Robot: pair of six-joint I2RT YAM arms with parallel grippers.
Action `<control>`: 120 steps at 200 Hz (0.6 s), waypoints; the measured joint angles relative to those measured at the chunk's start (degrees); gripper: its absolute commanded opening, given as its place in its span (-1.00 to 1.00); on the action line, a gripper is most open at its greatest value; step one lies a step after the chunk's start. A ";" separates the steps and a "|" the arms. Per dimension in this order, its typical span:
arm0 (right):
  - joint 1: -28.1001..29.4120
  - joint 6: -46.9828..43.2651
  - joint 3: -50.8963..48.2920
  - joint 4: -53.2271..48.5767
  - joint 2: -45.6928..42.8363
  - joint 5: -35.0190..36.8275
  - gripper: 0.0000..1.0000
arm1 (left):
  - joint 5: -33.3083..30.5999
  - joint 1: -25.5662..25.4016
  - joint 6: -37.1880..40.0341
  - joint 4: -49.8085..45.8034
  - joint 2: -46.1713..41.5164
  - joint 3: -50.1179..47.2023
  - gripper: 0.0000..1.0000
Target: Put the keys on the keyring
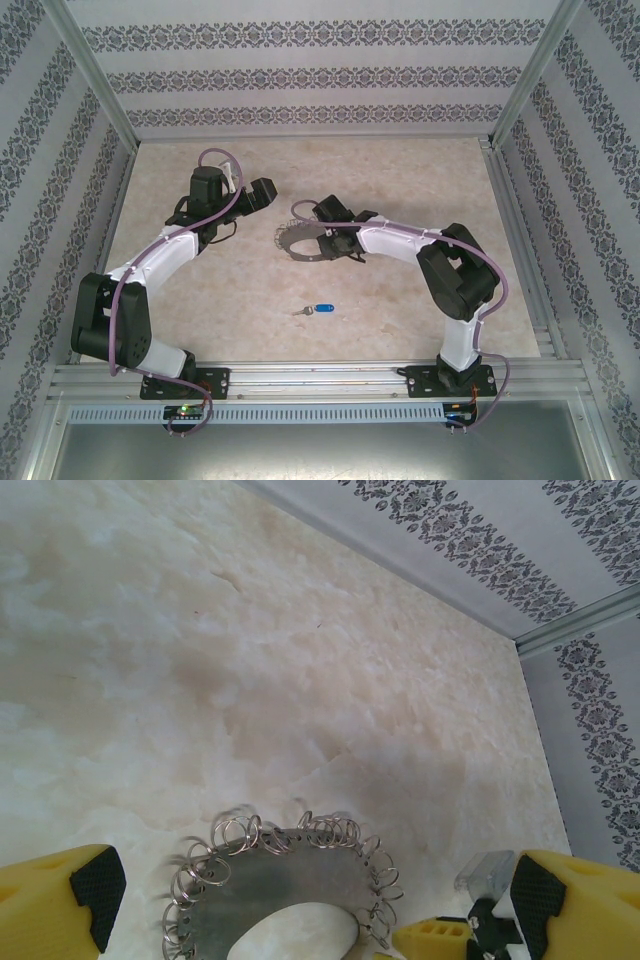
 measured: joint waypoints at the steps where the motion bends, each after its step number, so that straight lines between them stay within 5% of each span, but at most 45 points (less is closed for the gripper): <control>1: 0.00 -0.04 0.09 -0.04 0.00 0.04 -0.35 | 0.00 0.00 0.00 0.00 0.00 0.00 1.00; 120: -0.02 -3.10 6.51 -2.21 5.27 0.98 -0.37 | 0.00 0.00 0.00 0.00 0.00 0.00 1.00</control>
